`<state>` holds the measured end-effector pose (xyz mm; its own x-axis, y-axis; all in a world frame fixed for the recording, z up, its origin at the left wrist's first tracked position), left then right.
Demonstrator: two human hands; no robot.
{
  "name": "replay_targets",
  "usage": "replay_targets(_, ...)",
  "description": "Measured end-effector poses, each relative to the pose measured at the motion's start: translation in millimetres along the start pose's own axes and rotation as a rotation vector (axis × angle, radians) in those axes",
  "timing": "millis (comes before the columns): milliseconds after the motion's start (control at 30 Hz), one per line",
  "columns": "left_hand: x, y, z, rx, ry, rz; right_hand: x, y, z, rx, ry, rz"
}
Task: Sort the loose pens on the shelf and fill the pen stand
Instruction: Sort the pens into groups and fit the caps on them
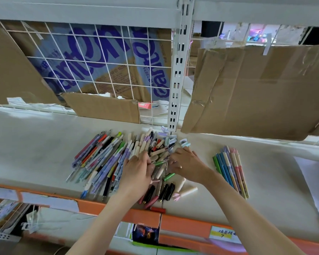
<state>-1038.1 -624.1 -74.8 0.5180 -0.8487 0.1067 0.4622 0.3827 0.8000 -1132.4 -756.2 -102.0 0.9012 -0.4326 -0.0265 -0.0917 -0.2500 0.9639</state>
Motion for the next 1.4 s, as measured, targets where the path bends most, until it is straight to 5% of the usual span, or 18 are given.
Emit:
replay_targets(133,-2,-1,-9,-0.035,0.013,0.018,-7,2,4,0.223,-0.003,0.116)
replay_targets(300,-2,-5,-16,-0.252,0.111,-0.040,-13,-6,0,0.184,0.035,0.131)
replay_targets(600,-5,5,-9,-0.200,0.019,0.071,-26,22,7,0.861,-0.244,0.234)
replay_targets(1167,-6,1,7,-0.466,0.074,-0.020,-23,26,-18,1.004,-0.130,0.154)
replay_targets(1400,-1,-11,12,-0.793,0.350,-0.092,-22,28,-17,1.033,-0.124,0.162)
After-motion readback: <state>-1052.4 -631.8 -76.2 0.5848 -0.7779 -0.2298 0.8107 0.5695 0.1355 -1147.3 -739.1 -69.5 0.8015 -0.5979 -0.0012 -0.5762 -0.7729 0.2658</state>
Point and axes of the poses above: each hand's wrist, its own x-axis towards the middle knuckle, its own y-axis out of the back of the hand, z = x × y, the point moved 5 cm from there along x, towards the middle knuckle, and after that the axes turned 6 degrees about -x, right-handed, at the moved point
